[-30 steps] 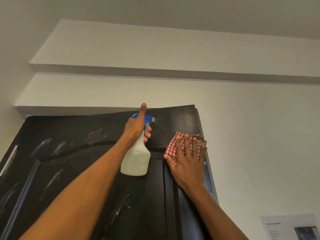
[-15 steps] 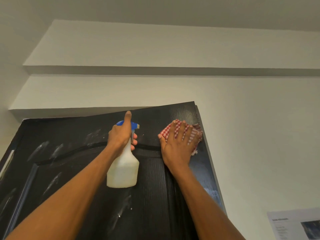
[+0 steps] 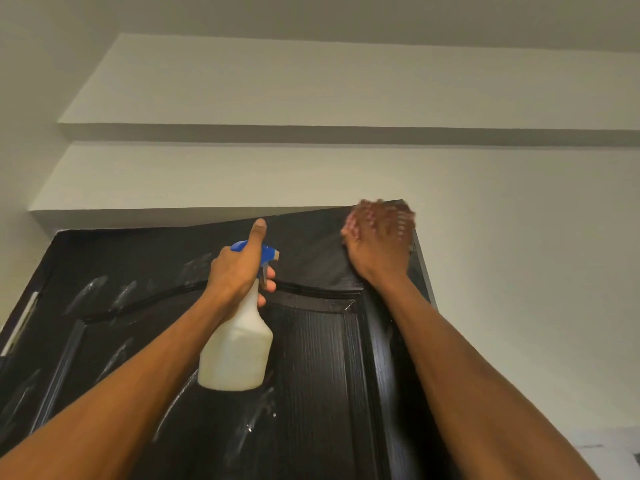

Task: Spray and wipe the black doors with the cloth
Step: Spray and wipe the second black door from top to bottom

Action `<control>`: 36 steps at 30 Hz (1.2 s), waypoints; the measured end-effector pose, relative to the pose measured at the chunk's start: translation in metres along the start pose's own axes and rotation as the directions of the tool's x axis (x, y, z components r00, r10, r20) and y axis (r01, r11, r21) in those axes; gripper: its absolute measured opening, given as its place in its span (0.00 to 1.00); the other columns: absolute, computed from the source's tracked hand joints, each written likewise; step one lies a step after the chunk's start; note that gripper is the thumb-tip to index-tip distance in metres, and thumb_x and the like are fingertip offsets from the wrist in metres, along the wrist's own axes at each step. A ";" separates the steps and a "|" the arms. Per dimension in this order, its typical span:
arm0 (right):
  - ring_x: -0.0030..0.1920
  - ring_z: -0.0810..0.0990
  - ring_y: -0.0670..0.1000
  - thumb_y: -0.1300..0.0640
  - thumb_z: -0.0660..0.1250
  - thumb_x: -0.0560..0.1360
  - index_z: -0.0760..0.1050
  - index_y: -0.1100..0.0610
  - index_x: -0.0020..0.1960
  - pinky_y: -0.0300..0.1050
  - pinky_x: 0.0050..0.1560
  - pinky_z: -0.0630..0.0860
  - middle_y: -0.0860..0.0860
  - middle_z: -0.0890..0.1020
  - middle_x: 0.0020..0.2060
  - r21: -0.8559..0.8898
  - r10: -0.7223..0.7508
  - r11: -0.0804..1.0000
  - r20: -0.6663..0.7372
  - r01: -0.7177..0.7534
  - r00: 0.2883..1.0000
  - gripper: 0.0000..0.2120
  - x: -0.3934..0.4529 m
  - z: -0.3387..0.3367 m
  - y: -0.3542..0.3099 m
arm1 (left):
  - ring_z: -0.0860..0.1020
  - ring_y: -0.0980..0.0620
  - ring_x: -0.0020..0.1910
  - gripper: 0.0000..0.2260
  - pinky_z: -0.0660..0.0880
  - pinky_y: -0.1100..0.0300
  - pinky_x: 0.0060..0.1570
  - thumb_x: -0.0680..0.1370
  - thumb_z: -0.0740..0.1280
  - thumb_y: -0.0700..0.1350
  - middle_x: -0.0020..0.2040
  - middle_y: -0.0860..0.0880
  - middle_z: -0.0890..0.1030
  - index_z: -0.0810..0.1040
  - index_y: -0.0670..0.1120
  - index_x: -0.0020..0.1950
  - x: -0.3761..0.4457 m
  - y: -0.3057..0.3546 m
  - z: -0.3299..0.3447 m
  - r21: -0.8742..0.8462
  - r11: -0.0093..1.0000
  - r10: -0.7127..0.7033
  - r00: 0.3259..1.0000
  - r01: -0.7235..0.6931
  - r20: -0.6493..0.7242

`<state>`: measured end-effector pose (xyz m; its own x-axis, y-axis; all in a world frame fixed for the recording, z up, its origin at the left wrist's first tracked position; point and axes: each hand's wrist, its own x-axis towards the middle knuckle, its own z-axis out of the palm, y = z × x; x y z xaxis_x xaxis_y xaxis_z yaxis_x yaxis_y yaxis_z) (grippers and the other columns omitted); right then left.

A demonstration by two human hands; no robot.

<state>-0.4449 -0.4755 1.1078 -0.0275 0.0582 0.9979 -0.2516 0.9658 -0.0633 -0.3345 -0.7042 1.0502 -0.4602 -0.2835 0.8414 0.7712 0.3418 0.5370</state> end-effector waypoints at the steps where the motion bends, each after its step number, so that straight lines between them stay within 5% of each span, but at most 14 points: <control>1: 0.82 0.46 0.62 0.35 0.45 0.83 0.46 0.51 0.84 0.68 0.79 0.41 0.59 0.49 0.82 0.012 0.120 0.993 -0.014 -0.120 0.993 0.35 0.005 0.002 0.002 | 0.81 0.48 0.31 0.32 0.76 0.60 0.25 0.77 0.55 0.71 0.41 0.41 0.83 0.79 0.43 0.51 0.000 0.001 -0.001 -0.003 1.000 -0.003 1.000 0.003 0.003; 4: 0.82 0.46 0.62 0.38 0.49 0.84 0.49 0.55 0.83 0.64 0.78 0.35 0.60 0.50 0.82 0.040 0.150 0.988 0.006 -0.150 0.989 0.34 0.009 0.007 -0.033 | 0.81 0.48 0.31 0.31 0.76 0.61 0.24 0.78 0.55 0.70 0.41 0.41 0.83 0.79 0.43 0.51 0.000 0.005 -0.007 -0.014 1.000 -0.008 1.000 0.008 -0.004; 6: 0.82 0.51 0.58 0.39 0.50 0.84 0.55 0.53 0.82 0.59 0.79 0.38 0.57 0.55 0.82 0.062 -0.123 0.991 0.054 0.120 0.991 0.31 0.004 0.007 -0.064 | 0.81 0.47 0.32 0.30 0.76 0.60 0.25 0.77 0.55 0.70 0.41 0.41 0.83 0.80 0.44 0.50 0.000 0.007 -0.011 -0.003 1.000 0.016 1.000 -0.016 -0.012; 9: 0.82 0.43 0.55 0.33 0.47 0.83 0.48 0.41 0.83 0.62 0.76 0.29 0.52 0.47 0.83 -0.022 -0.595 0.776 0.306 0.630 0.743 0.31 -0.013 0.013 -0.083 | 0.82 0.45 0.33 0.33 0.76 0.57 0.27 0.75 0.56 0.73 0.44 0.39 0.83 0.78 0.45 0.56 0.000 0.010 -0.012 0.038 0.999 0.033 0.999 -0.031 -0.041; 11: 0.82 0.40 0.54 0.31 0.44 0.82 0.43 0.38 0.82 0.63 0.76 0.29 0.50 0.44 0.83 -0.061 -0.645 0.703 0.366 0.709 0.671 0.31 -0.019 0.019 -0.070 | 0.82 0.44 0.33 0.35 0.77 0.58 0.27 0.74 0.56 0.74 0.46 0.39 0.83 0.76 0.44 0.58 0.000 0.012 -0.011 0.061 0.998 0.021 0.999 -0.018 -0.048; 13: 0.82 0.42 0.54 0.32 0.42 0.83 0.41 0.40 0.82 0.62 0.76 0.30 0.49 0.44 0.83 -0.084 -0.540 0.809 0.287 0.582 0.792 0.31 -0.017 0.020 -0.041 | 0.82 0.45 0.32 0.33 0.77 0.57 0.27 0.75 0.56 0.73 0.42 0.41 0.84 0.80 0.44 0.53 -0.002 0.012 -0.007 0.025 0.999 0.035 0.999 -0.035 -0.011; 15: 0.82 0.45 0.56 0.33 0.42 0.83 0.43 0.43 0.83 0.62 0.77 0.35 0.51 0.45 0.83 -0.060 -0.271 0.958 0.139 0.281 0.952 0.31 -0.014 0.015 -0.003 | 0.82 0.48 0.30 0.32 0.77 0.59 0.26 0.76 0.56 0.72 0.40 0.42 0.84 0.80 0.45 0.50 -0.008 0.009 -0.002 -0.005 1.000 0.029 0.999 -0.029 0.020; 19: 0.81 0.49 0.62 0.35 0.47 0.83 0.50 0.48 0.83 0.65 0.78 0.42 0.58 0.52 0.82 0.095 0.191 0.976 0.044 -0.194 0.981 0.32 0.009 0.022 0.023 | 0.80 0.50 0.28 0.30 0.75 0.61 0.24 0.77 0.56 0.71 0.39 0.42 0.82 0.79 0.44 0.50 -0.007 -0.008 0.002 -0.009 1.000 -0.005 0.999 0.005 0.042; 22: 0.77 0.61 0.62 0.39 0.44 0.83 0.62 0.50 0.78 0.66 0.77 0.51 0.58 0.64 0.78 0.045 0.030 0.998 0.042 -0.032 0.999 0.29 0.008 0.041 -0.021 | 0.80 0.48 0.31 0.30 0.75 0.60 0.25 0.78 0.56 0.70 0.41 0.41 0.83 0.80 0.43 0.50 -0.002 -0.019 -0.003 -0.005 1.000 -0.005 1.000 0.005 0.010; 25: 0.82 0.46 0.57 0.34 0.44 0.83 0.49 0.40 0.82 0.68 0.77 0.35 0.52 0.49 0.83 -0.005 -0.491 0.864 0.217 0.504 0.844 0.29 -0.040 0.062 -0.048 | 0.81 0.46 0.33 0.31 0.75 0.59 0.26 0.78 0.55 0.70 0.42 0.40 0.83 0.79 0.43 0.51 0.001 -0.028 -0.007 0.021 1.000 -0.009 1.000 0.010 -0.030; 27: 0.82 0.44 0.57 0.32 0.45 0.82 0.43 0.37 0.81 0.67 0.77 0.35 0.51 0.47 0.83 0.010 -0.568 0.811 0.251 0.585 0.783 0.30 -0.065 0.063 -0.036 | 0.81 0.46 0.33 0.31 0.75 0.58 0.26 0.77 0.55 0.70 0.42 0.39 0.83 0.79 0.42 0.51 0.003 -0.034 -0.010 0.028 0.999 -0.032 0.998 0.033 -0.045; 31: 0.81 0.55 0.58 0.36 0.45 0.84 0.50 0.45 0.83 0.61 0.78 0.41 0.54 0.56 0.82 0.025 -0.030 0.999 0.025 0.029 0.999 0.30 -0.091 0.063 0.017 | 0.81 0.46 0.33 0.31 0.76 0.60 0.25 0.77 0.56 0.70 0.43 0.38 0.83 0.79 0.43 0.51 0.005 -0.047 -0.018 0.005 0.998 -0.055 0.998 0.056 -0.026; 34: 0.82 0.44 0.62 0.35 0.44 0.83 0.44 0.47 0.84 0.67 0.77 0.37 0.58 0.48 0.83 0.099 0.370 0.921 0.086 -0.377 0.925 0.33 -0.090 0.071 0.015 | 0.81 0.46 0.32 0.31 0.76 0.60 0.24 0.77 0.56 0.70 0.44 0.38 0.83 0.79 0.42 0.52 0.012 -0.053 -0.030 0.016 0.999 -0.048 0.998 0.048 -0.035; 36: 0.81 0.43 0.63 0.36 0.44 0.84 0.45 0.50 0.84 0.69 0.77 0.35 0.59 0.48 0.83 0.133 0.340 0.928 0.082 -0.349 0.937 0.33 -0.085 0.085 -0.017 | 0.81 0.47 0.32 0.31 0.76 0.60 0.25 0.77 0.56 0.70 0.44 0.39 0.83 0.79 0.43 0.52 0.018 -0.055 -0.041 0.019 0.999 -0.037 0.998 0.038 -0.049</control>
<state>-0.5200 -0.5183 1.0234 -0.1904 0.3625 0.9123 -0.3529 0.8419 -0.4082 -0.3669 -0.7653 1.0334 -0.4664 -0.3395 0.8168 0.7448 0.3475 0.5697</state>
